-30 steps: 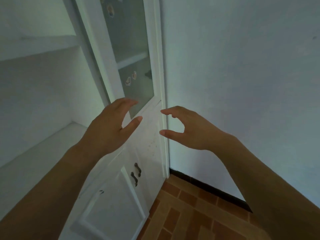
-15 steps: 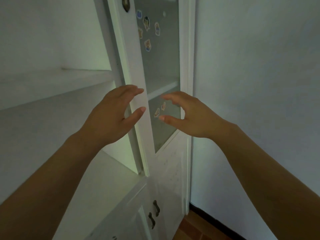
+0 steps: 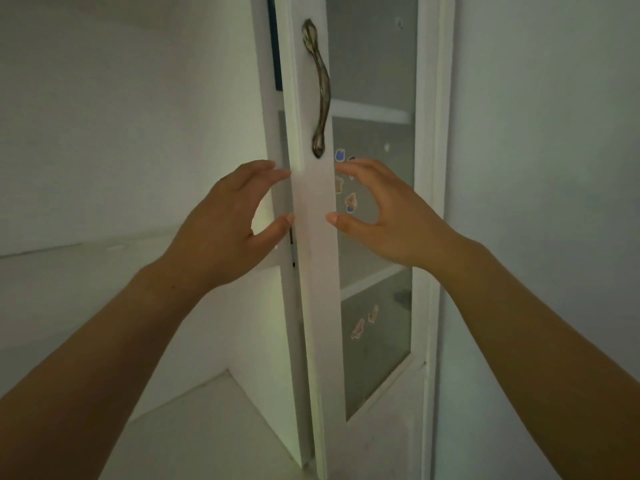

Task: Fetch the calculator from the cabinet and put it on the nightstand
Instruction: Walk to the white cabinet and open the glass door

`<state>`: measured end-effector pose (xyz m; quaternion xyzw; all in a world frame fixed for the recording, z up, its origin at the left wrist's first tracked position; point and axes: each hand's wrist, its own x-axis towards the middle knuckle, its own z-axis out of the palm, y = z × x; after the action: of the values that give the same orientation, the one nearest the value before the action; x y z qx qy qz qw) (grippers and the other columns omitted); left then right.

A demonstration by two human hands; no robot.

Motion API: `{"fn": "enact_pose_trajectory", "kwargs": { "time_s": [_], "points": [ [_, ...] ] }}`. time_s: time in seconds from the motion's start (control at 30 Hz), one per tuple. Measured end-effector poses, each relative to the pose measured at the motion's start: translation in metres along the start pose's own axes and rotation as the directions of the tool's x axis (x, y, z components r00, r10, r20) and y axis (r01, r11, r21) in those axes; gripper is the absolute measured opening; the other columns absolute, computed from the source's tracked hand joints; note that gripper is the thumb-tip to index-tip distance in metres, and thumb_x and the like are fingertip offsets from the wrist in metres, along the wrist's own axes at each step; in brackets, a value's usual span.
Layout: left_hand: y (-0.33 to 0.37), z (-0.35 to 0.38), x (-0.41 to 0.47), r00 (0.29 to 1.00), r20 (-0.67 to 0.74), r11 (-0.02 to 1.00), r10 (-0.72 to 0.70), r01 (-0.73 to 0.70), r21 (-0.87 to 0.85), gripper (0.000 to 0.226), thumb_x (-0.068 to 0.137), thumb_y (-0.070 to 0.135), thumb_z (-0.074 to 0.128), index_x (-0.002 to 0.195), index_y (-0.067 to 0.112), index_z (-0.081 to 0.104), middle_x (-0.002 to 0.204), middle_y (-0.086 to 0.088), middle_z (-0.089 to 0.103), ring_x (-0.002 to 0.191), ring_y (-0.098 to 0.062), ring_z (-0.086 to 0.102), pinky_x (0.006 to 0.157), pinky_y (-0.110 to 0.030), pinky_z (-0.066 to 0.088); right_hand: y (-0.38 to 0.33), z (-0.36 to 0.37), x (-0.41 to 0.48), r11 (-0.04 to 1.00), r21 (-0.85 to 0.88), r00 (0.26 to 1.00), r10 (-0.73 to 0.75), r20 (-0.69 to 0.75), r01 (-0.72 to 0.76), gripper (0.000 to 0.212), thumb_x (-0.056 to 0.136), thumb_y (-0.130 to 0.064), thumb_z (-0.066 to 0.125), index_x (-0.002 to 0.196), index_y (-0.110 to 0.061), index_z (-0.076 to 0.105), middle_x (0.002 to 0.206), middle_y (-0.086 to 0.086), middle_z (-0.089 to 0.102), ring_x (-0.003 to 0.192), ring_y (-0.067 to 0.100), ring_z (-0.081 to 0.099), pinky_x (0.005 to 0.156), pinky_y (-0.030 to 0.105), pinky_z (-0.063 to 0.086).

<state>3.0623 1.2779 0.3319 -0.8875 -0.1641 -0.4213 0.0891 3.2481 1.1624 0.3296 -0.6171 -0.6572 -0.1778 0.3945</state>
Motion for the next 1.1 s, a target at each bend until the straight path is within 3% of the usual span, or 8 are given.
{"fn": "enact_pose_trajectory", "kwargs": {
  "time_s": [0.07, 0.13, 0.33, 0.47, 0.63, 0.73, 0.9, 1.1],
  "points": [
    [-0.004, -0.005, 0.014, 1.000, -0.013, 1.000, 0.003, -0.003, 0.013, 0.055, 0.087, 0.042, 0.048, 0.138, 0.023, 0.035, 0.146, -0.001, 0.034, 0.131, -0.019, 0.035, 0.103, -0.032, 0.030, 0.000, -0.007, 0.016, 1.000, 0.026, 1.000, -0.010, -0.029, 0.011, 0.067, 0.084, -0.046, 0.058, 0.141, -0.028, 0.026, 0.144, -0.007, 0.034, 0.110, -0.005, 0.032, 0.070, -0.006, 0.029],
    [-0.008, -0.008, 0.027, 1.000, -0.028, 1.000, 0.009, -0.008, 0.030, 0.055, 0.088, 0.039, 0.050, 0.138, 0.025, 0.033, 0.147, -0.001, 0.033, 0.130, -0.018, 0.035, 0.100, -0.028, 0.030, -0.001, -0.013, 0.031, 0.999, 0.048, 0.998, -0.020, -0.064, 0.023, 0.069, 0.084, -0.045, 0.058, 0.141, -0.027, 0.024, 0.144, -0.007, 0.034, 0.109, -0.004, 0.034, 0.072, -0.001, 0.027],
    [-0.016, -0.014, 0.061, 0.990, -0.138, 0.999, -0.026, 0.030, 0.024, 0.061, 0.086, 0.043, 0.049, 0.141, 0.028, 0.027, 0.151, 0.001, 0.025, 0.135, -0.016, 0.028, 0.104, -0.032, 0.029, 0.000, -0.022, 0.069, 0.996, 0.059, 0.983, -0.059, -0.176, 0.070, 0.073, 0.083, -0.042, 0.060, 0.142, -0.025, 0.021, 0.148, -0.006, 0.029, 0.129, 0.010, 0.033, 0.100, 0.027, 0.032],
    [-0.021, -0.010, 0.075, 0.985, -0.127, 0.991, -0.119, 0.110, -0.073, 0.072, 0.080, 0.056, 0.045, 0.143, 0.034, 0.017, 0.155, 0.006, 0.011, 0.139, -0.015, 0.020, 0.107, -0.040, 0.033, 0.002, -0.022, 0.083, 0.994, 0.015, 0.971, -0.101, -0.217, 0.107, 0.071, 0.085, -0.040, 0.058, 0.143, -0.023, 0.021, 0.148, -0.004, 0.028, 0.130, 0.009, 0.032, 0.100, 0.022, 0.027],
    [-0.030, -0.003, 0.084, 0.984, -0.156, 0.994, -0.089, 0.079, -0.072, 0.074, 0.082, 0.063, 0.038, 0.144, 0.035, 0.007, 0.156, 0.008, 0.006, 0.141, -0.010, 0.011, 0.110, -0.035, 0.021, 0.002, -0.017, 0.098, 0.990, -0.008, 0.959, -0.142, -0.245, 0.144, 0.067, 0.086, -0.039, 0.059, 0.142, -0.023, 0.026, 0.143, -0.006, 0.034, 0.122, 0.001, 0.033, 0.098, 0.019, 0.026],
    [-0.039, -0.003, 0.089, 0.974, -0.215, 0.997, -0.066, 0.058, -0.043, 0.072, 0.085, 0.059, 0.035, 0.144, 0.033, 0.005, 0.156, 0.007, 0.008, 0.141, -0.011, 0.011, 0.110, -0.032, 0.018, 0.001, -0.016, 0.103, 0.986, -0.001, 0.950, -0.159, -0.270, 0.165, 0.065, 0.086, -0.035, 0.060, 0.142, -0.021, 0.028, 0.141, -0.006, 0.035, 0.115, -0.004, 0.031, 0.100, 0.022, 0.033],
    [-0.047, 0.003, 0.096, 0.964, -0.264, 0.999, -0.031, 0.026, -0.024, 0.069, 0.086, 0.052, 0.032, 0.145, 0.026, 0.007, 0.156, 0.003, 0.012, 0.141, -0.013, 0.014, 0.112, -0.032, 0.020, -0.001, -0.012, 0.103, 0.987, 0.041, 0.945, -0.138, -0.297, 0.157, 0.067, 0.086, -0.033, 0.060, 0.143, -0.024, 0.026, 0.141, -0.007, 0.033, 0.121, 0.002, 0.035, 0.104, 0.034, 0.041],
    [-0.052, 0.014, 0.098, 0.962, -0.273, 0.986, -0.017, -0.029, -0.163, 0.063, 0.089, 0.047, 0.033, 0.141, 0.031, 0.002, 0.156, 0.005, 0.008, 0.141, -0.008, 0.010, 0.112, -0.027, 0.014, -0.003, -0.006, 0.104, 0.988, 0.026, 0.928, -0.134, -0.348, 0.153, 0.068, 0.083, -0.034, 0.062, 0.141, -0.026, 0.029, 0.135, -0.012, 0.035, 0.115, -0.002, 0.037, 0.101, 0.030, 0.044]
  ]
}}
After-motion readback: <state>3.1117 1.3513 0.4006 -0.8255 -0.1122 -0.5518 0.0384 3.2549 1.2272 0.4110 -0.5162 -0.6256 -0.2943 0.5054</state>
